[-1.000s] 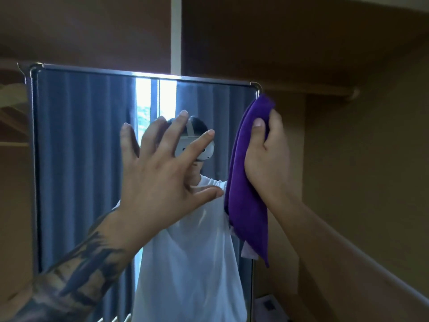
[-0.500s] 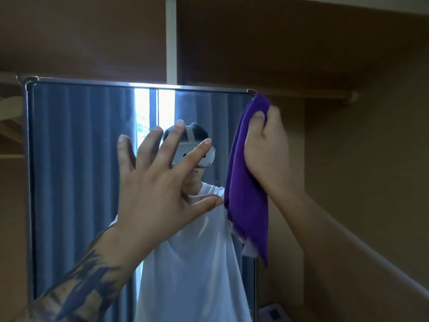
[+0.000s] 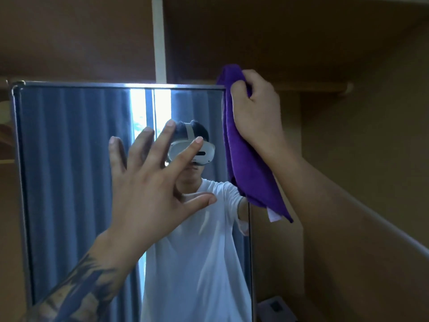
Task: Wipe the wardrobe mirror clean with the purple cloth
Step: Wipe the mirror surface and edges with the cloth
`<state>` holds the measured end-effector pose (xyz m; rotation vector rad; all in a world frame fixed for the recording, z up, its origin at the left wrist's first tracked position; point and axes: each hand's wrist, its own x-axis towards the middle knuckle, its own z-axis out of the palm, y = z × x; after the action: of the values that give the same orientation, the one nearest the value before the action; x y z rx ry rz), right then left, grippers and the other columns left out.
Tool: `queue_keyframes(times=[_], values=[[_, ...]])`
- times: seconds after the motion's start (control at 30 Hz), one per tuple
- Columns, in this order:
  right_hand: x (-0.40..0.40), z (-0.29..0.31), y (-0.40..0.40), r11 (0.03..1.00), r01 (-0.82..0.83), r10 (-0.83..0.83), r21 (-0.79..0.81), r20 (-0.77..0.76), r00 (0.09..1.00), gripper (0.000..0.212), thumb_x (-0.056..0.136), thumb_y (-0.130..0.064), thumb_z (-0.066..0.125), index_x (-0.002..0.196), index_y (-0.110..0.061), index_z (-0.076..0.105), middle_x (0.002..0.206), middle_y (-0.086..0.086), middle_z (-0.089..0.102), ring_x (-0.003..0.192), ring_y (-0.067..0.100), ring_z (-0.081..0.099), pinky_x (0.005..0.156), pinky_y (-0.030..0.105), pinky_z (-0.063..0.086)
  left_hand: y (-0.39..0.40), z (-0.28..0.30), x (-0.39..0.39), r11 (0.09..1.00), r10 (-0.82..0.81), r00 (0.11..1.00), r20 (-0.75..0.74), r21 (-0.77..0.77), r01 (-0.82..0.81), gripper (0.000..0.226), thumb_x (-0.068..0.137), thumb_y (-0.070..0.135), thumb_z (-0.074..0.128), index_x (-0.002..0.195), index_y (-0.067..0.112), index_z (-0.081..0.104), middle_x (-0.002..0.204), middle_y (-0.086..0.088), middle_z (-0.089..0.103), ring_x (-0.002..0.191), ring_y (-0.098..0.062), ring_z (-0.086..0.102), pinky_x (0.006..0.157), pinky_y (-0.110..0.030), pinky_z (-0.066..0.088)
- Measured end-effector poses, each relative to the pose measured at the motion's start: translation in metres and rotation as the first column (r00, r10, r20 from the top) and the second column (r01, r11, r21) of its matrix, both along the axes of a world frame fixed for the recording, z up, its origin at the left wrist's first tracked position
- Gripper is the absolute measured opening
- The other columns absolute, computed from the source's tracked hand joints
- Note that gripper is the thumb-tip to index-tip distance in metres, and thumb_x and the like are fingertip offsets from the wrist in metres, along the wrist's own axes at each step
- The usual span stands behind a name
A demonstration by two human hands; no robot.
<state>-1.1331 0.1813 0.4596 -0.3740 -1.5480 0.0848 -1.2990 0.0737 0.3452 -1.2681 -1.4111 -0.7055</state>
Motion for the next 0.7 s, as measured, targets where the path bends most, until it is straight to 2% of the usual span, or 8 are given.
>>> queue_keyframes(times=[0.1, 0.23, 0.33, 0.43, 0.47, 0.53, 0.6, 0.7], values=[[0.003, -0.034, -0.004, 0.939, -0.266, 0.225, -0.218, -0.195, 0.954, 0.029, 0.107, -0.031, 0.041, 0.095, -0.018, 0.063, 0.072, -0.001, 0.06, 0.063, 0.02, 0.06, 0.068, 0.048, 0.055, -0.002, -0.001, 0.002, 1.0, 0.012, 1.0, 0.017, -0.027, -0.012, 0.098, 0.069, 0.093, 0.05, 0.155, 0.047, 0.038, 0.17, -0.001, 0.024, 0.152, -0.037, 0.025, 0.119, -0.071, 0.01], [-0.002, -0.082, -0.012, 0.908, -0.225, 0.16, -0.354, -0.203, 0.966, 0.037, 0.108, -0.036, 0.037, 0.088, -0.014, 0.059, 0.066, -0.003, 0.052, 0.06, 0.018, 0.055, 0.067, 0.045, 0.053, -0.001, -0.001, 0.005, 0.999, 0.004, 1.0, 0.021, -0.033, -0.003, 0.096, 0.071, 0.092, 0.047, 0.154, 0.045, 0.04, 0.17, -0.003, 0.025, 0.152, -0.038, 0.025, 0.118, -0.072, 0.012], [-0.007, -0.062, -0.011, 0.973, -0.085, 0.048, -0.215, -0.172, 0.984, 0.028, 0.108, -0.031, 0.036, 0.099, -0.02, 0.061, 0.078, -0.002, 0.062, 0.068, 0.014, 0.061, 0.072, 0.044, 0.056, 0.0, -0.003, 0.005, 0.999, -0.017, 1.0, 0.018, -0.029, 0.018, 0.095, 0.072, 0.09, 0.05, 0.154, 0.042, 0.042, 0.17, -0.003, 0.023, 0.152, -0.039, 0.023, 0.117, -0.073, 0.013], [-0.009, -0.014, -0.013, 0.979, 0.205, -0.205, 0.012, -0.006, 0.979, 0.036, 0.106, -0.029, 0.037, 0.132, -0.02, 0.06, 0.125, 0.001, 0.064, 0.104, 0.013, 0.062, 0.09, 0.031, 0.049, 0.0, -0.003, 0.003, 0.999, -0.014, 1.0, 0.008, -0.036, 0.014, 0.095, 0.073, 0.09, 0.049, 0.155, 0.042, 0.041, 0.171, -0.003, 0.021, 0.153, -0.039, 0.022, 0.117, -0.073, 0.013], [-0.008, -0.002, -0.014, 0.95, 0.296, -0.303, 0.098, 0.061, 0.951, 0.038, 0.105, -0.029, 0.036, 0.131, -0.02, 0.062, 0.126, 0.002, 0.062, 0.106, 0.014, 0.06, 0.088, 0.028, 0.044, 0.001, -0.002, 0.003, 0.999, -0.004, 1.0, 0.004, -0.036, 0.004, 0.096, 0.073, 0.091, 0.049, 0.155, 0.042, 0.041, 0.171, -0.003, 0.021, 0.153, -0.039, 0.022, 0.117, -0.073, 0.013], [-0.005, 0.008, -0.013, 0.921, 0.351, -0.375, 0.169, 0.138, 0.917, 0.033, 0.103, -0.031, 0.037, 0.114, -0.021, 0.065, 0.109, 0.0, 0.063, 0.093, 0.015, 0.06, 0.078, 0.031, 0.045, 0.003, -0.002, 0.002, 1.0, 0.004, 1.0, 0.005, -0.025, -0.004, 0.096, 0.072, 0.09, 0.05, 0.155, 0.043, 0.04, 0.171, -0.003, 0.021, 0.153, -0.038, 0.022, 0.117, -0.072, 0.012], [0.001, 0.0, -0.009, 0.973, 0.219, -0.225, 0.071, 0.106, 0.969, 0.026, 0.106, -0.029, 0.039, 0.109, -0.024, 0.064, 0.095, -0.004, 0.063, 0.081, 0.01, 0.061, 0.073, 0.029, 0.048, 0.003, -0.003, 0.002, 1.0, -0.004, 1.0, 0.017, -0.023, 0.005, 0.097, 0.071, 0.09, 0.051, 0.155, 0.044, 0.039, 0.171, -0.001, 0.019, 0.154, -0.036, 0.02, 0.118, -0.071, 0.01], [0.0, -0.043, -0.008, 0.967, -0.135, 0.108, -0.215, -0.136, 0.985, 0.028, 0.11, -0.031, 0.037, 0.094, -0.025, 0.059, 0.07, -0.008, 0.056, 0.058, 0.003, 0.054, 0.061, 0.025, 0.046, 0.001, -0.004, 0.002, 0.999, -0.004, 0.999, 0.034, -0.042, 0.006, 0.096, 0.074, 0.091, 0.047, 0.157, 0.045, 0.034, 0.172, -0.001, 0.016, 0.156, -0.036, 0.015, 0.12, -0.07, 0.006]])
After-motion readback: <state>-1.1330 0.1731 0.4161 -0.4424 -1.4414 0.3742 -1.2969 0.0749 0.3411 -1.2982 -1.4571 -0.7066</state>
